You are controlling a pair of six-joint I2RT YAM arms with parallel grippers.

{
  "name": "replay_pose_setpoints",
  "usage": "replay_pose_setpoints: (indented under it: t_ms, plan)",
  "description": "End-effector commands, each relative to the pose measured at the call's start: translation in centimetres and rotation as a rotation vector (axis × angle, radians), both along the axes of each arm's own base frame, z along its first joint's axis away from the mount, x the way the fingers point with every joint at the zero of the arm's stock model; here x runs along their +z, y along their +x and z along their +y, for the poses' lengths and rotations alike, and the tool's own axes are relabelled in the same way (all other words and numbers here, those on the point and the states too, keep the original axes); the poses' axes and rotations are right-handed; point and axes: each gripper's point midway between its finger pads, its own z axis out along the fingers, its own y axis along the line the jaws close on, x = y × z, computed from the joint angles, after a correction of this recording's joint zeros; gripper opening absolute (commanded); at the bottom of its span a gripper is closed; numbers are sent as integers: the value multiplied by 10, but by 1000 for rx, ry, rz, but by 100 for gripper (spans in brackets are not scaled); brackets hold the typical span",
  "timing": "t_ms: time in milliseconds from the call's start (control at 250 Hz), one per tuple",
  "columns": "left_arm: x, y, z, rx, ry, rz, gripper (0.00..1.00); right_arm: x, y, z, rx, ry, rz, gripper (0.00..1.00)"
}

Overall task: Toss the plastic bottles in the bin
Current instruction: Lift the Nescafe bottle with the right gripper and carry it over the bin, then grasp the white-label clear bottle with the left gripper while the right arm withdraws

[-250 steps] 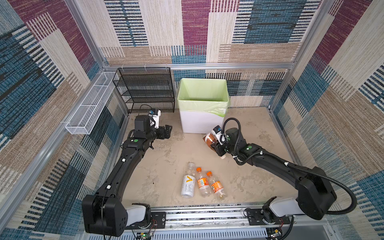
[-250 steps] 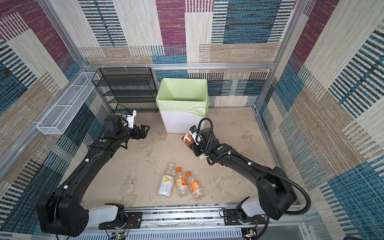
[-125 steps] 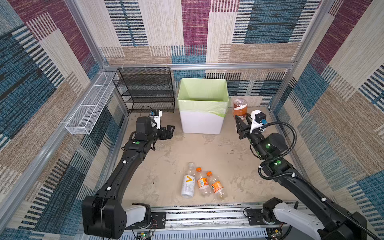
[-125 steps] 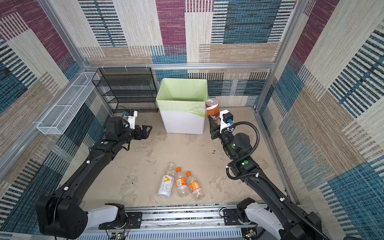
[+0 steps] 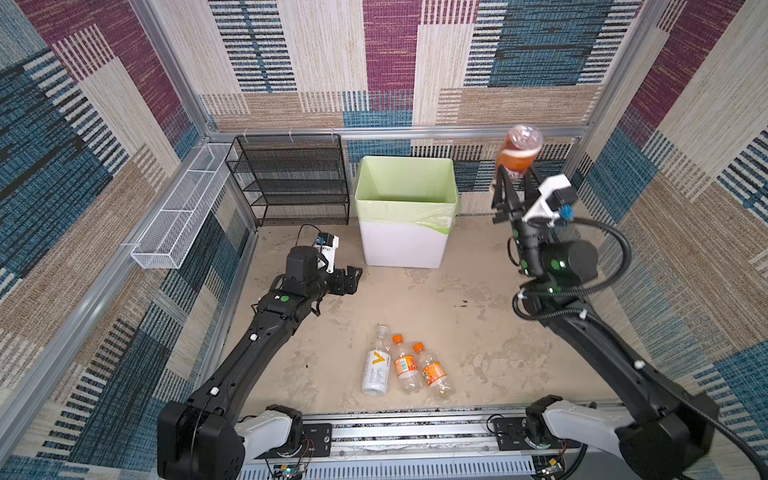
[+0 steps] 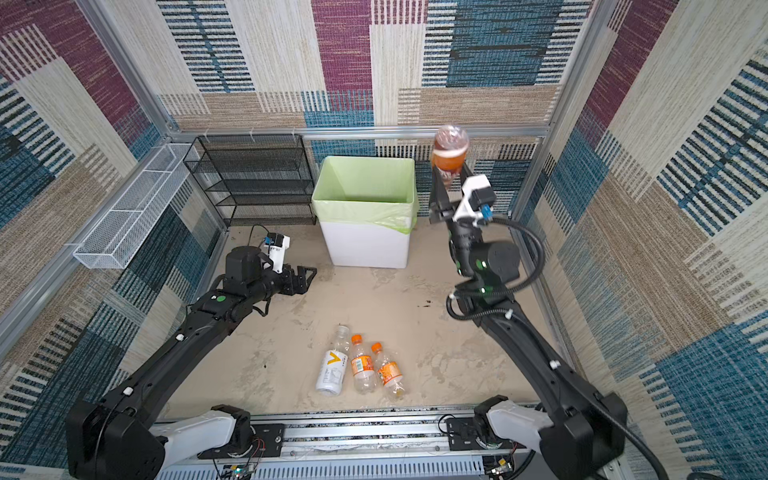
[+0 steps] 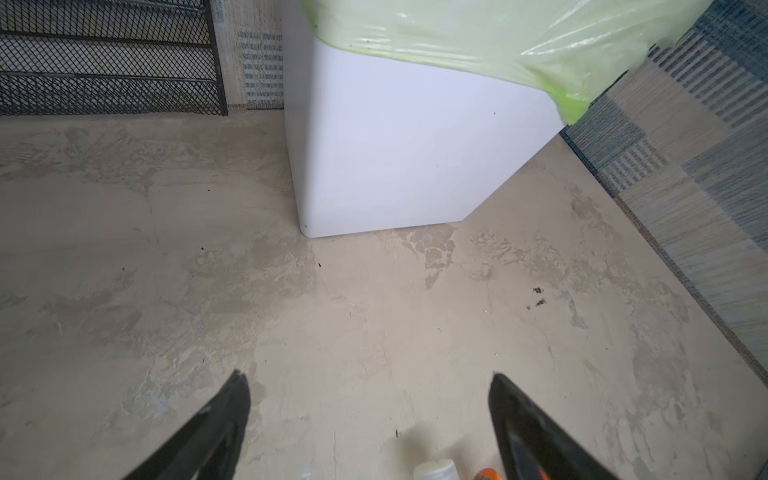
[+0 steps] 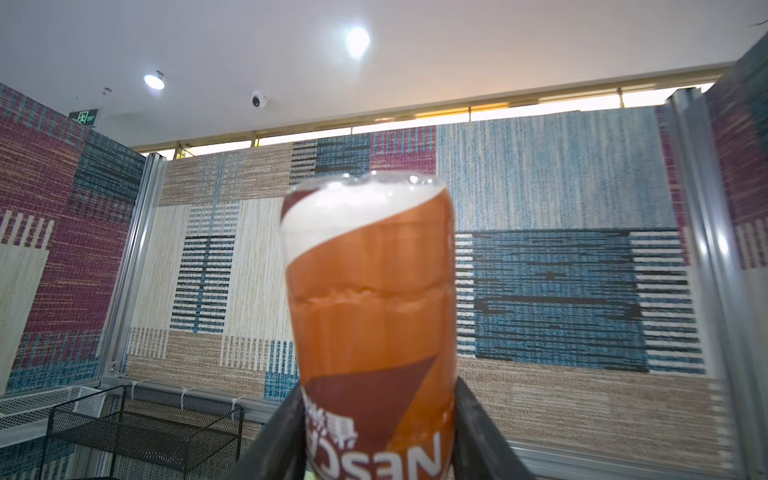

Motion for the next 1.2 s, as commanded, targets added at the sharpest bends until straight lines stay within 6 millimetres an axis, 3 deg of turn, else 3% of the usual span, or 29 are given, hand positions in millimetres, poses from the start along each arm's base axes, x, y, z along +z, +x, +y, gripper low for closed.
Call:
replay_pose_setpoints:
  t_ms: [0,52,100,240,344,472,736,840,1020,1196]
  plan:
    - [-12,-5,-3,-1,55,28,90,-40,83,53,108,-151,329,59]
    - [-15,-9,-6,-9,68,39,90,-51,111,65,114,-175,427,68]
    - [-19,-15,-9,-22,76,50,91,-57,123,69,112,-180,475,82]
    - [-33,-35,-14,-46,94,104,92,-49,108,59,96,-140,403,100]
    - [-43,-52,-19,-56,89,150,92,-42,100,44,57,-122,393,99]
    - [-54,-72,-29,-68,79,211,91,-51,82,19,11,-78,393,99]
    - [-89,-123,-42,-72,90,372,91,-144,60,-61,-114,18,592,99]
    - [-98,-132,-45,-46,105,387,91,-180,51,-85,-160,34,675,99]
    - [-103,-140,-49,-16,107,410,91,-217,38,-101,-177,49,756,100]
    - [-116,-150,-48,-1,142,453,91,-231,30,-104,-173,61,778,100]
